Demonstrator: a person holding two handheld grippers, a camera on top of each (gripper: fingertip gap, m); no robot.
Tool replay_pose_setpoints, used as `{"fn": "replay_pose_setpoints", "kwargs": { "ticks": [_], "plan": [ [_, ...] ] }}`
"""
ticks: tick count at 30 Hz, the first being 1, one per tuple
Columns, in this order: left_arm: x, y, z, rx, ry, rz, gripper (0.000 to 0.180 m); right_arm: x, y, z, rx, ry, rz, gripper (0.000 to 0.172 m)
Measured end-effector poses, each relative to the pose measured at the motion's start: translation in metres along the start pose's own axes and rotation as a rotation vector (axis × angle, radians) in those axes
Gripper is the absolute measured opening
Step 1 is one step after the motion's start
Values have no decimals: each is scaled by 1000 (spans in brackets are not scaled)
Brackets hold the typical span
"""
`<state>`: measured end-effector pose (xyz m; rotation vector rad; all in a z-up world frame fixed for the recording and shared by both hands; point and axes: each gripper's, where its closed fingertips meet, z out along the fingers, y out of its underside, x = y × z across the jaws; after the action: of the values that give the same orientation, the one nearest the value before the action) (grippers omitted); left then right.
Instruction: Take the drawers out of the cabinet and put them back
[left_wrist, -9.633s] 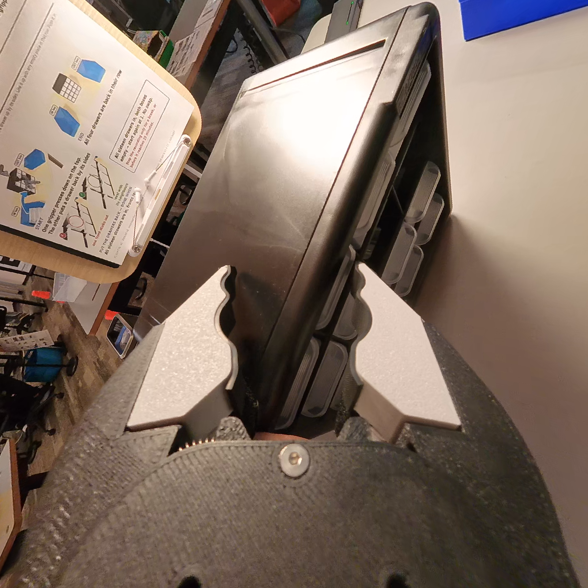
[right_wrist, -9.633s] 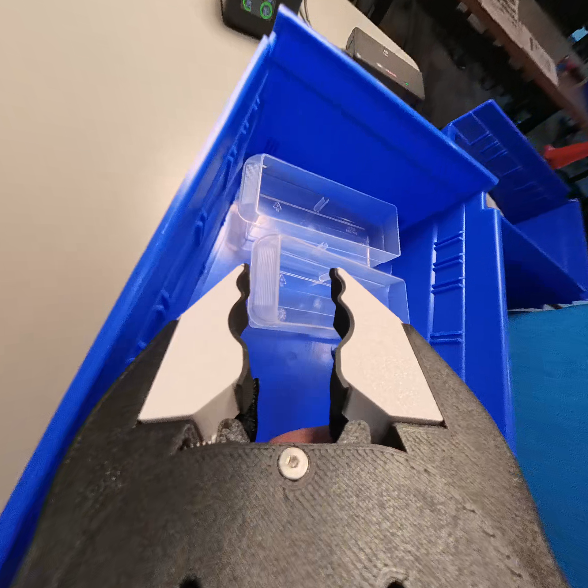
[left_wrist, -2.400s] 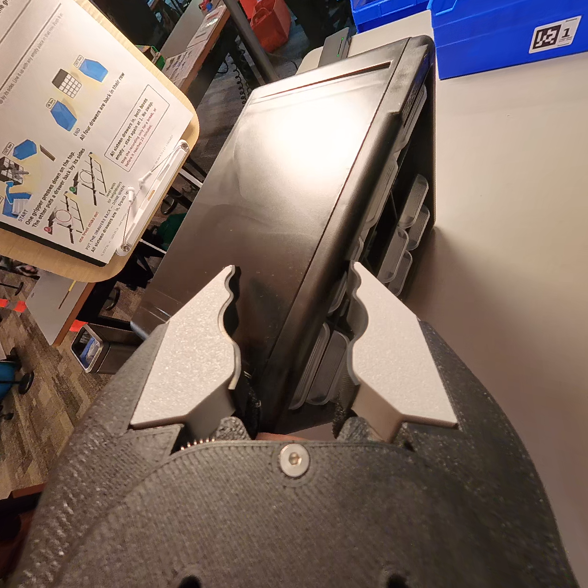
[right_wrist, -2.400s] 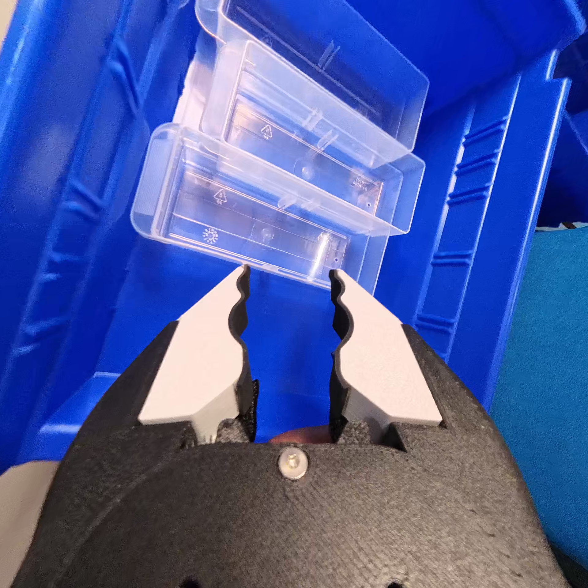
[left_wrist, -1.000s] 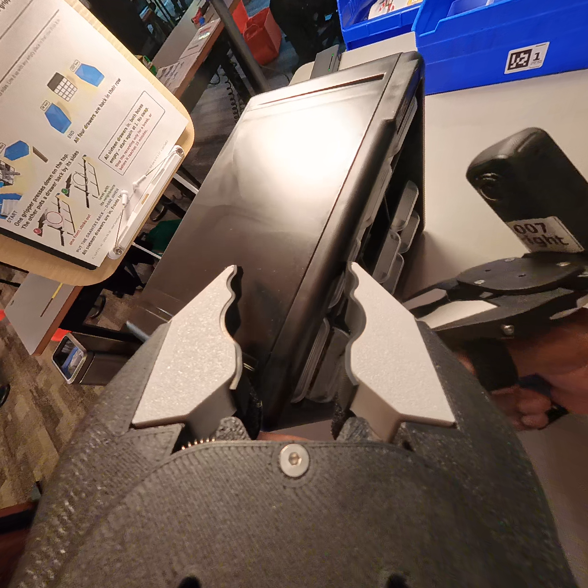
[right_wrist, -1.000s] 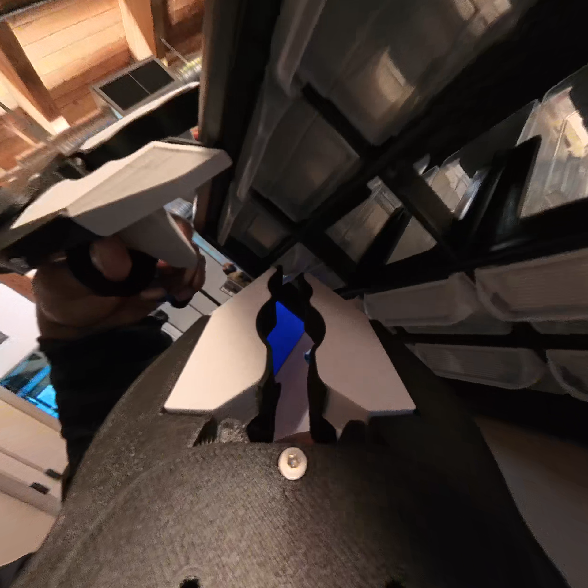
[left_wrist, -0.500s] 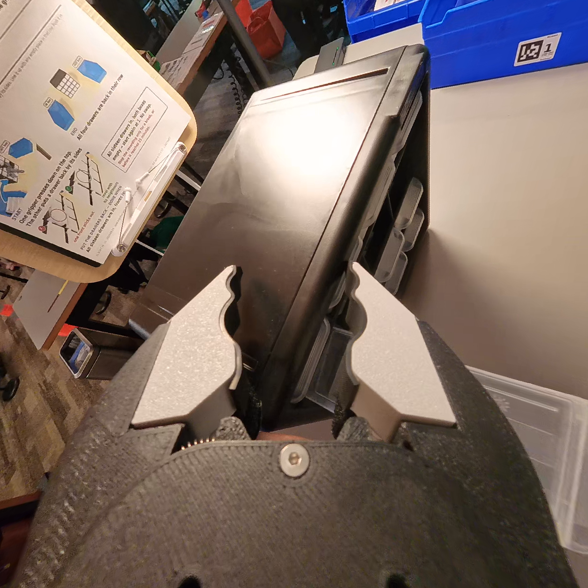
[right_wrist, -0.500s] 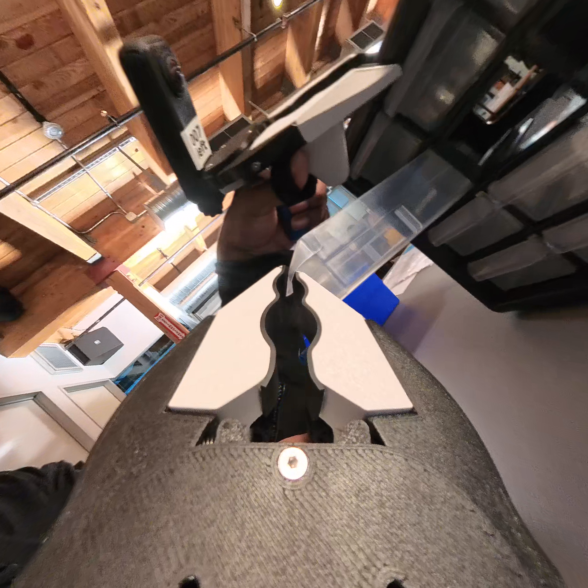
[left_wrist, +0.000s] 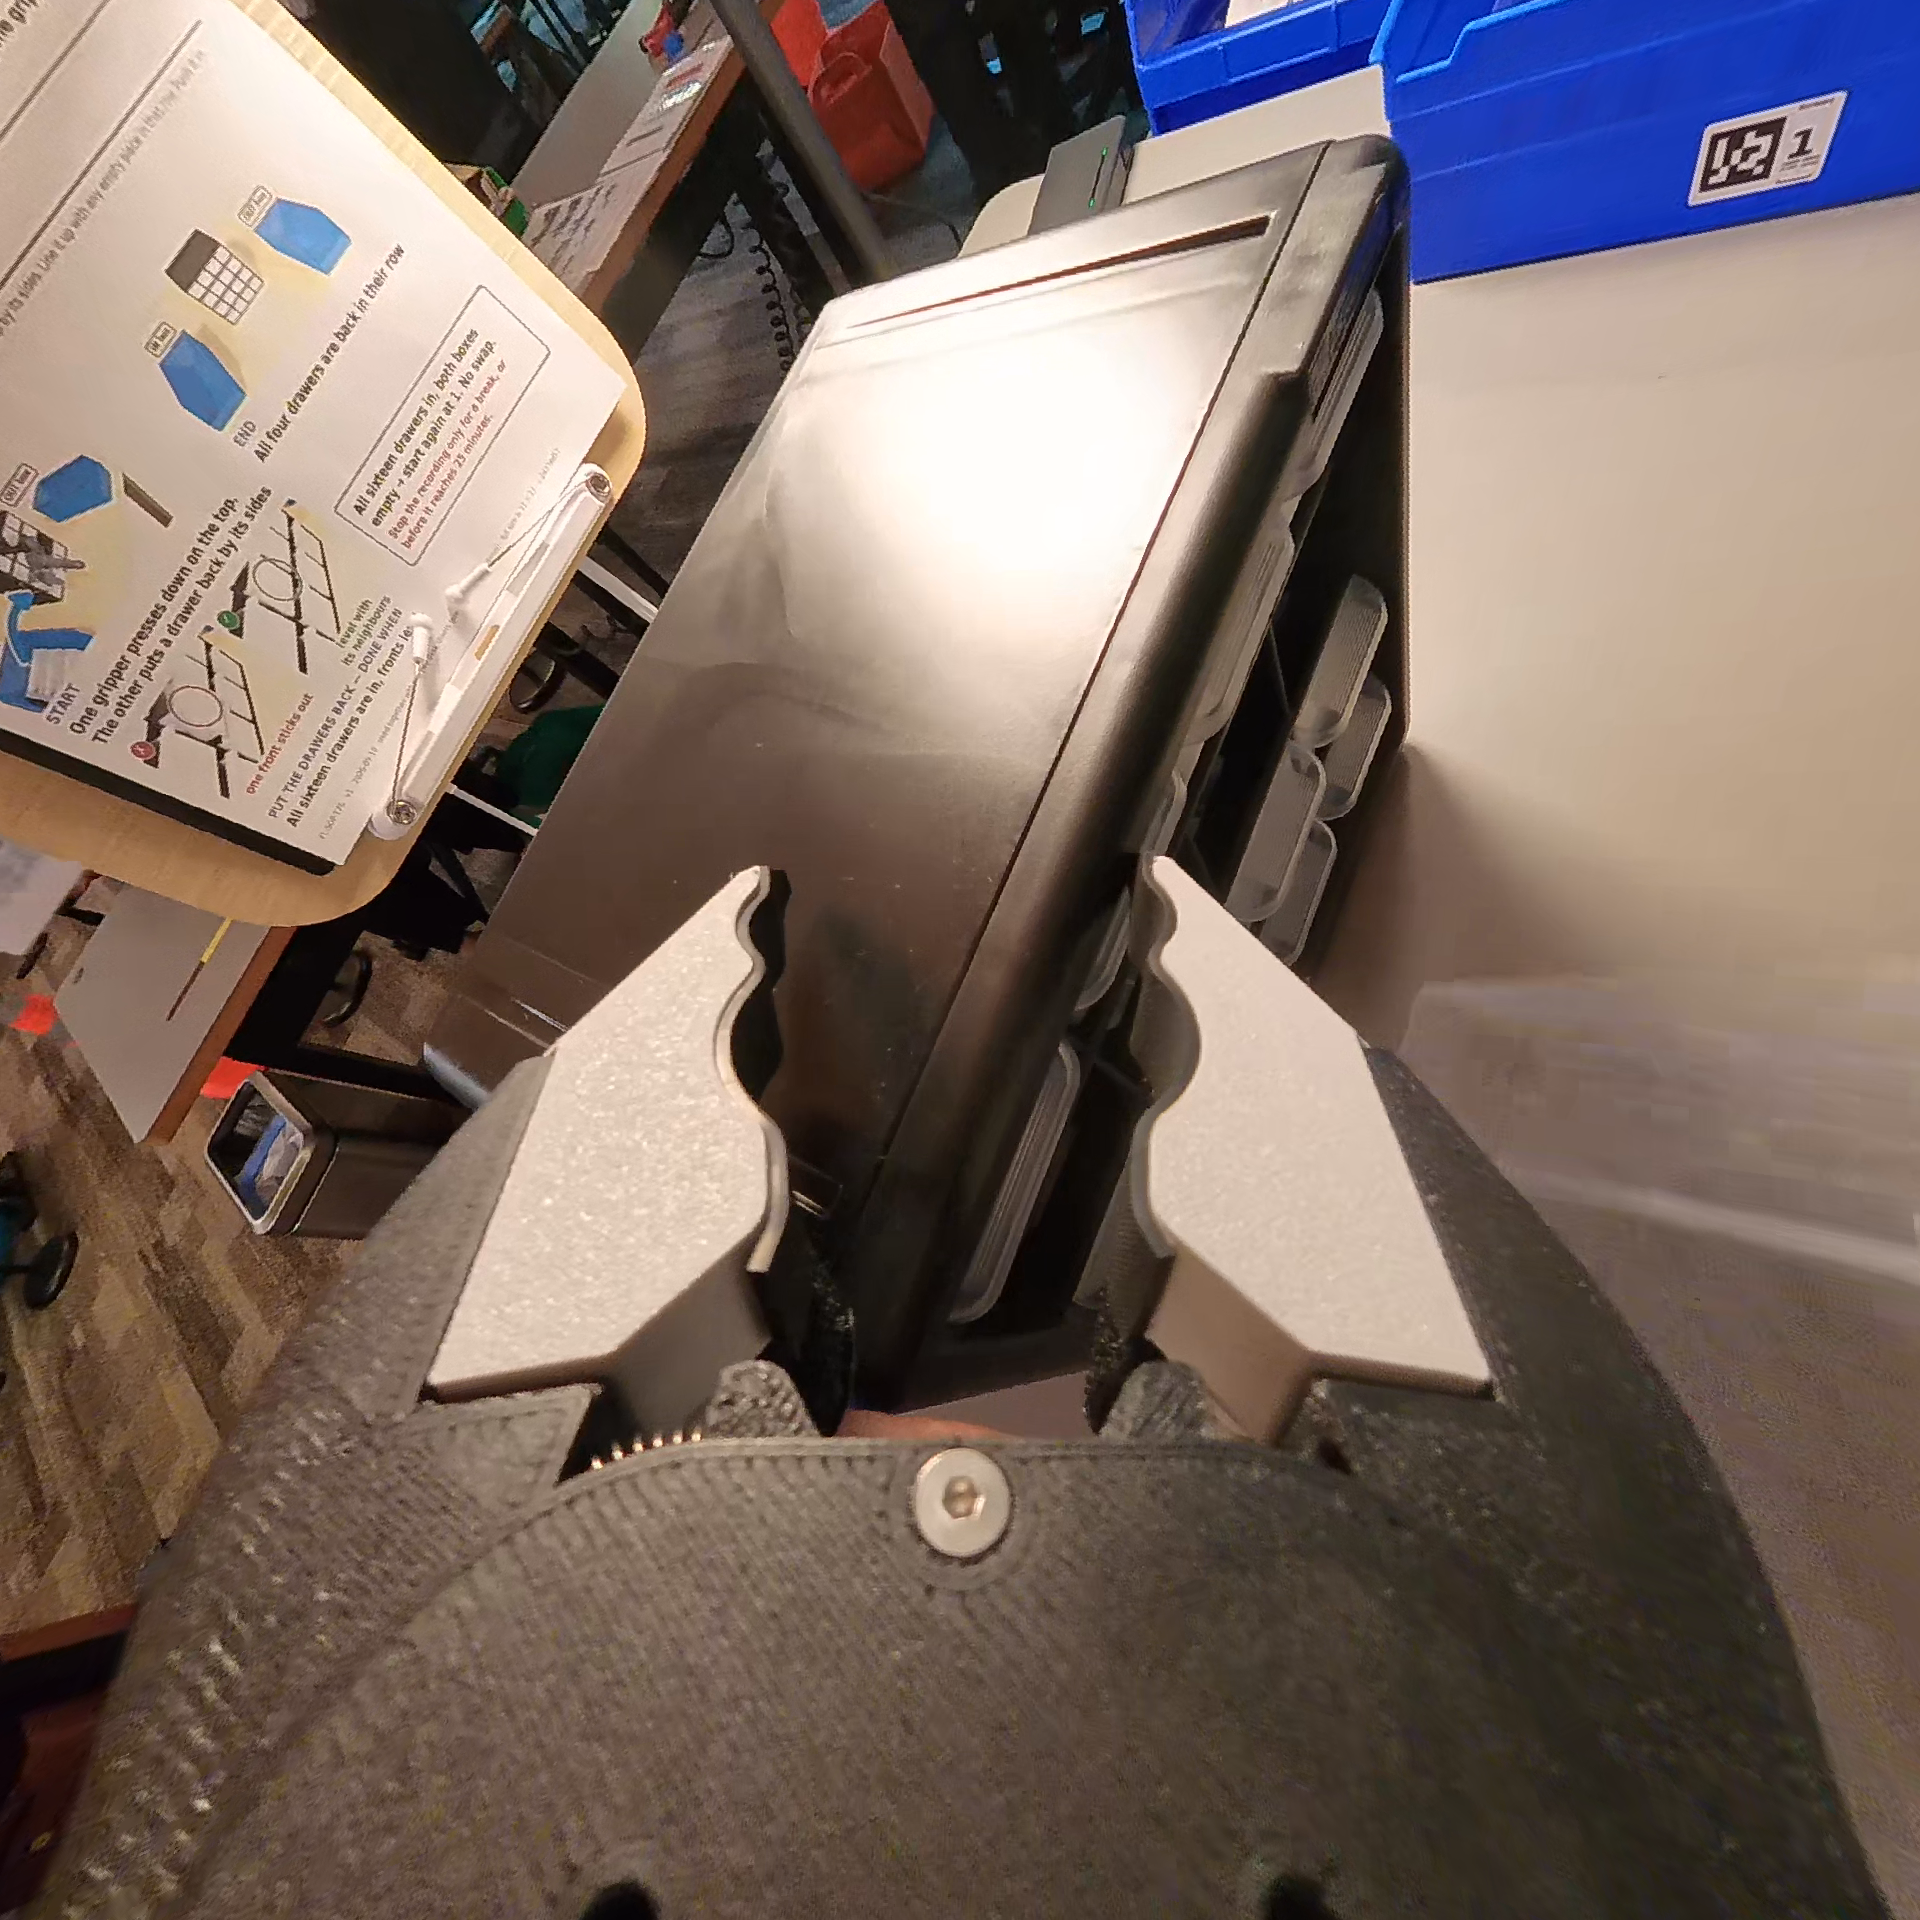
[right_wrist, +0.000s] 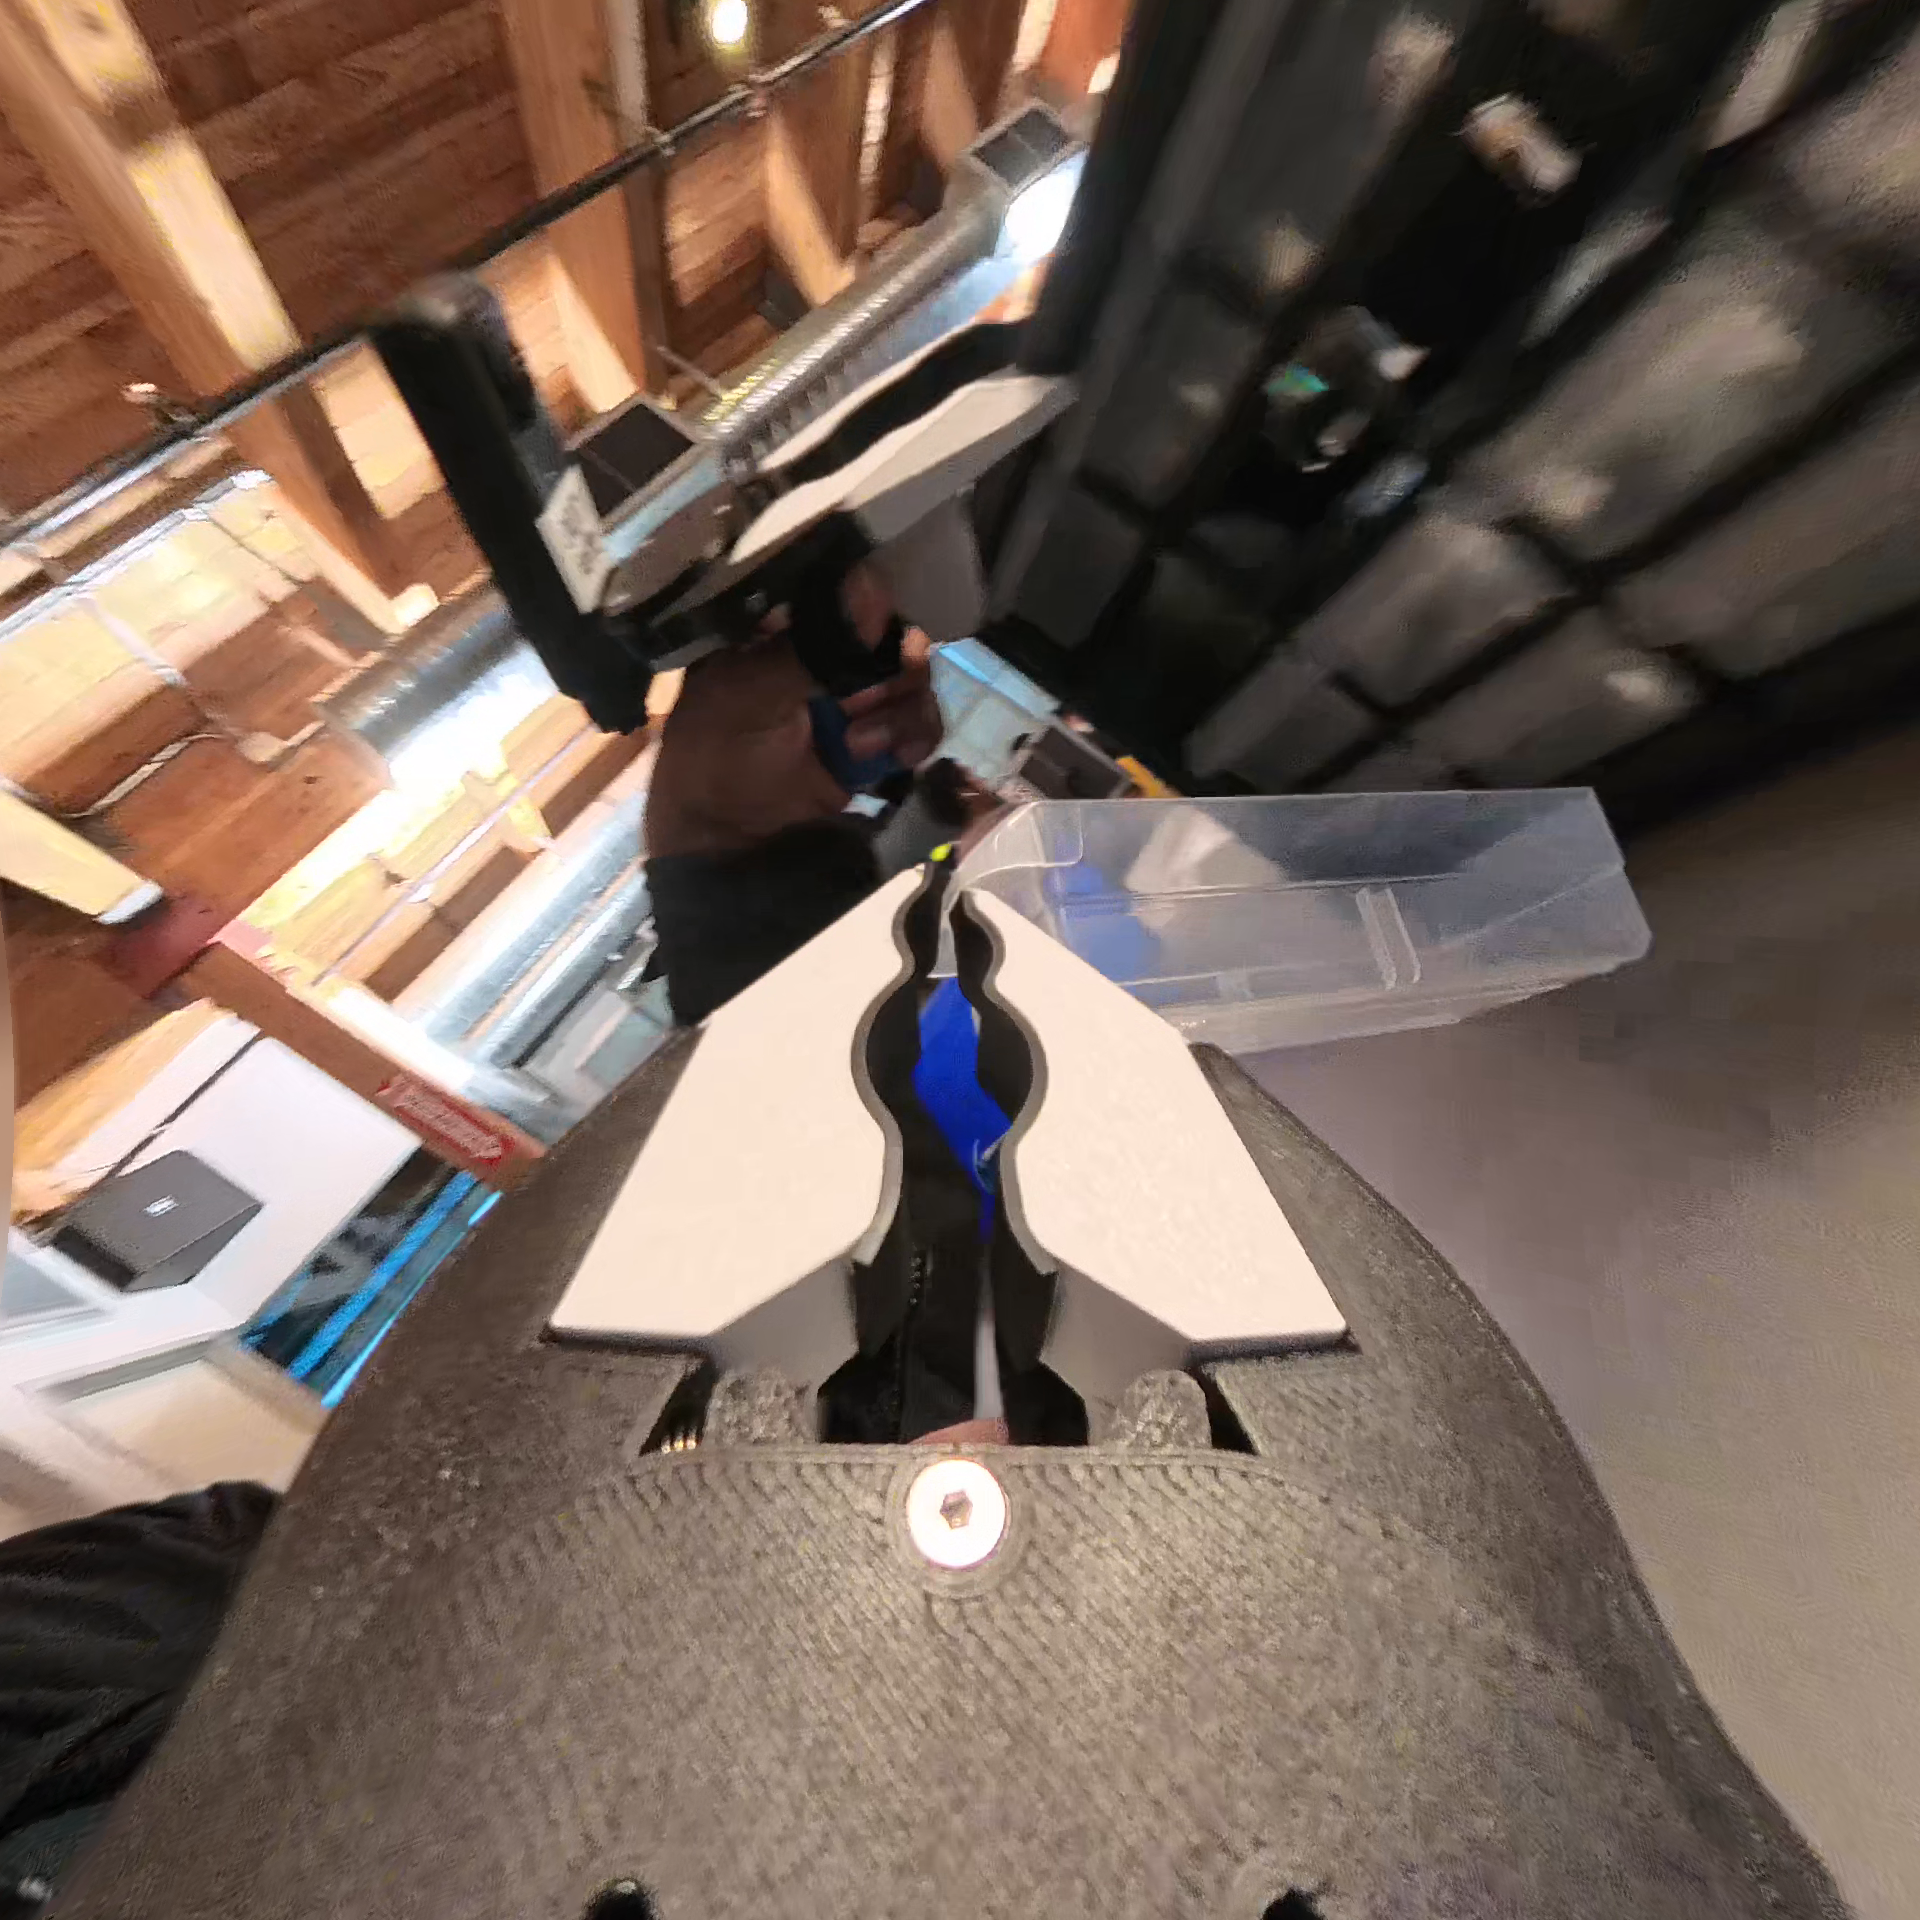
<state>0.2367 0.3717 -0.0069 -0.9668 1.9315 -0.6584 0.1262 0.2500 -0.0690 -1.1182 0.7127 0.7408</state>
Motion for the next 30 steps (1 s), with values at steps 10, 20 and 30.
{"fn": "replay_pose_setpoints", "kwargs": {
  "ticks": [10, 20, 30],
  "plan": [
    [0, 0, 2, -6, -14, 3, 71, 69, -15, -106, -42, 410, 56, 6],
    [0, 0, 2, -5, -15, 4, 71, 62, 58, -135, -617, 432, -245, 23],
    [0, 0, 2, -3, -14, 5, 71, 61, 23, -104, -677, 405, -973, 56]
  ]
}}
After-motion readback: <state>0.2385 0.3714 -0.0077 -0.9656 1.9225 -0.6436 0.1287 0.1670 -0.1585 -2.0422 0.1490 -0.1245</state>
